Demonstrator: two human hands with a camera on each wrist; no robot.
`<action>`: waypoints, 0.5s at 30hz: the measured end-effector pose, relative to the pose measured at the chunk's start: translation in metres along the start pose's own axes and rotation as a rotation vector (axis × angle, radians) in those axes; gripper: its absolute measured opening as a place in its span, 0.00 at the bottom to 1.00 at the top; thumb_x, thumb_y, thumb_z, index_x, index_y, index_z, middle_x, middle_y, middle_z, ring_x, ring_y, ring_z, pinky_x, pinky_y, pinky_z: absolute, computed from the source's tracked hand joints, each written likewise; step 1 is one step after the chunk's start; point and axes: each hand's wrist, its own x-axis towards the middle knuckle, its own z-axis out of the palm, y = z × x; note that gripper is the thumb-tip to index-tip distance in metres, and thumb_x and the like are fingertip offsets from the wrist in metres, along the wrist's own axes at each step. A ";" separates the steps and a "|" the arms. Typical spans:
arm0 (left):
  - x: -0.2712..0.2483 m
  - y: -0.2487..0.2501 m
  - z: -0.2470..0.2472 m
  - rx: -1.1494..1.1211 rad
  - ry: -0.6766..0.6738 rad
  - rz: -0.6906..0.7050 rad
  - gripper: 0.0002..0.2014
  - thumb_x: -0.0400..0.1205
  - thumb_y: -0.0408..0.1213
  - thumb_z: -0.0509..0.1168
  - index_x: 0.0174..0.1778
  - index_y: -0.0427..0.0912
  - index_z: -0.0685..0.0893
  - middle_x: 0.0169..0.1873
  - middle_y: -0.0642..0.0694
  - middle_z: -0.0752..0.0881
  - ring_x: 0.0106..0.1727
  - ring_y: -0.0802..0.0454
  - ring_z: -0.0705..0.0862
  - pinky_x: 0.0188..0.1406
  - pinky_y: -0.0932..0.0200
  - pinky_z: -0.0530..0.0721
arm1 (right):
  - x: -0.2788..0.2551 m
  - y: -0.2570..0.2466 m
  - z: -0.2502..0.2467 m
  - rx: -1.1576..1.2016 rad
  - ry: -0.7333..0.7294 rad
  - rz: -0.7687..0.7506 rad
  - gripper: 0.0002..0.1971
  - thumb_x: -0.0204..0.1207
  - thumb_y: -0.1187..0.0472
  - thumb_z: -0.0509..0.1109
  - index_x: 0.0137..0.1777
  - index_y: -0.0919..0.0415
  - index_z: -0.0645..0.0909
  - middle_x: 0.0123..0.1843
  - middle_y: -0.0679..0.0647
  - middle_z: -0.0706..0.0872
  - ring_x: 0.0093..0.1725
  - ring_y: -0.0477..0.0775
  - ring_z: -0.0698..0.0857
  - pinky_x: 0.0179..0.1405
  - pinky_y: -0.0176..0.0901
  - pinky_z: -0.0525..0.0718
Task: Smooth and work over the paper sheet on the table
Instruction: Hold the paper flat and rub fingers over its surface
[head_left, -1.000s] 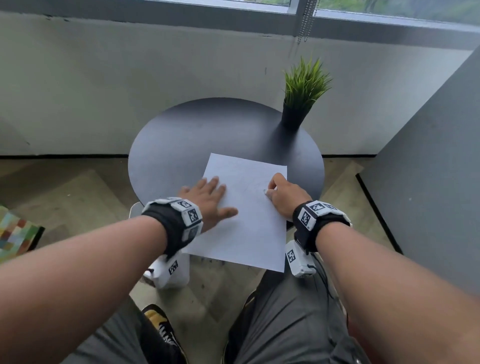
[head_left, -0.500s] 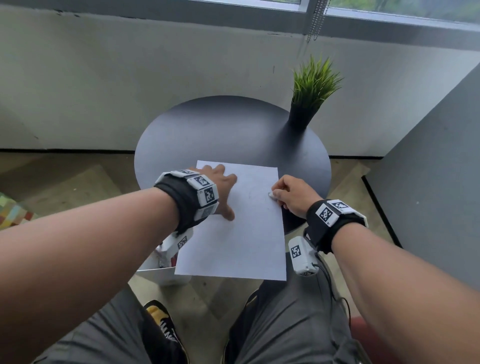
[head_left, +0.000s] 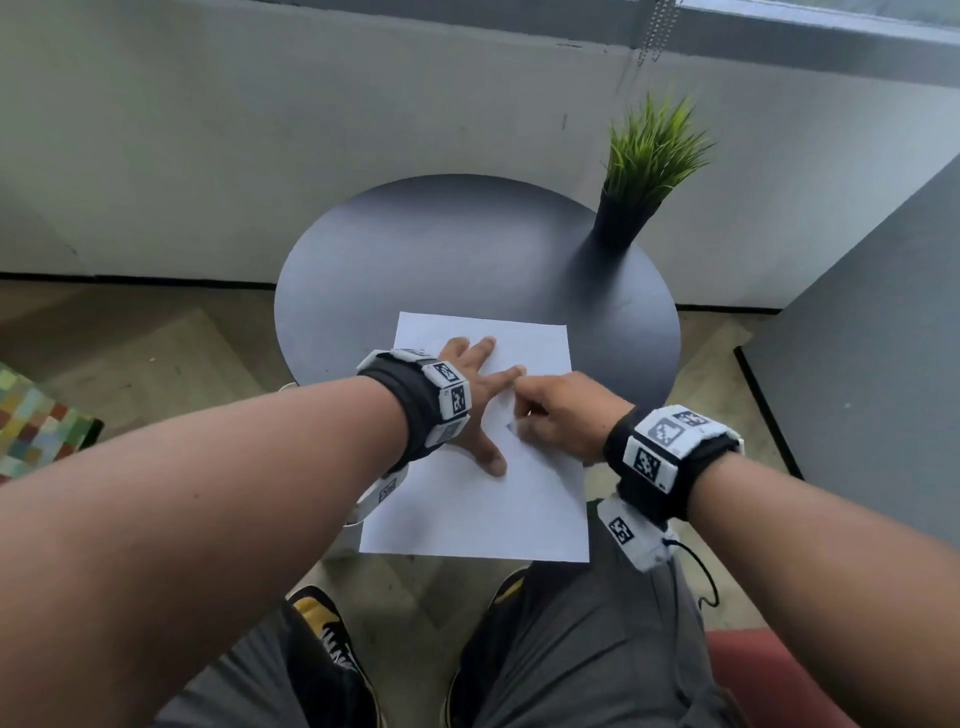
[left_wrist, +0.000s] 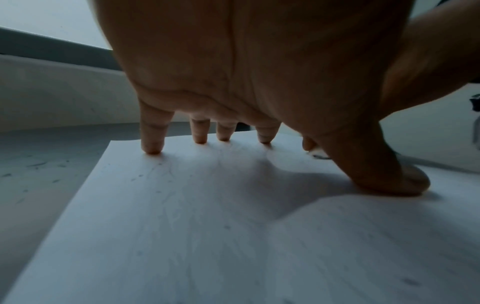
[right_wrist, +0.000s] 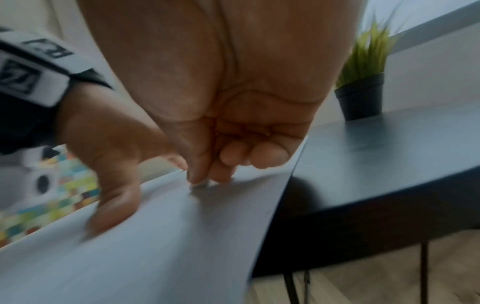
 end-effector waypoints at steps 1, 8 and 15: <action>0.000 -0.002 0.001 0.000 0.002 0.000 0.66 0.59 0.78 0.73 0.87 0.67 0.40 0.89 0.48 0.37 0.88 0.38 0.40 0.79 0.21 0.58 | 0.005 0.005 -0.005 0.012 0.024 0.065 0.05 0.77 0.53 0.69 0.47 0.54 0.79 0.43 0.48 0.84 0.45 0.53 0.81 0.36 0.40 0.74; 0.000 -0.009 0.008 -0.040 0.032 0.008 0.68 0.57 0.81 0.71 0.87 0.65 0.39 0.89 0.52 0.35 0.89 0.42 0.38 0.80 0.20 0.53 | 0.010 -0.023 0.011 0.045 0.020 0.044 0.04 0.77 0.56 0.66 0.46 0.55 0.76 0.48 0.55 0.85 0.49 0.59 0.82 0.43 0.44 0.76; 0.000 -0.006 0.006 -0.015 0.018 0.001 0.67 0.59 0.80 0.71 0.87 0.65 0.38 0.88 0.52 0.35 0.88 0.42 0.38 0.78 0.20 0.54 | 0.030 0.005 -0.007 0.064 0.191 0.297 0.04 0.75 0.54 0.66 0.46 0.54 0.76 0.50 0.55 0.85 0.49 0.58 0.81 0.42 0.42 0.73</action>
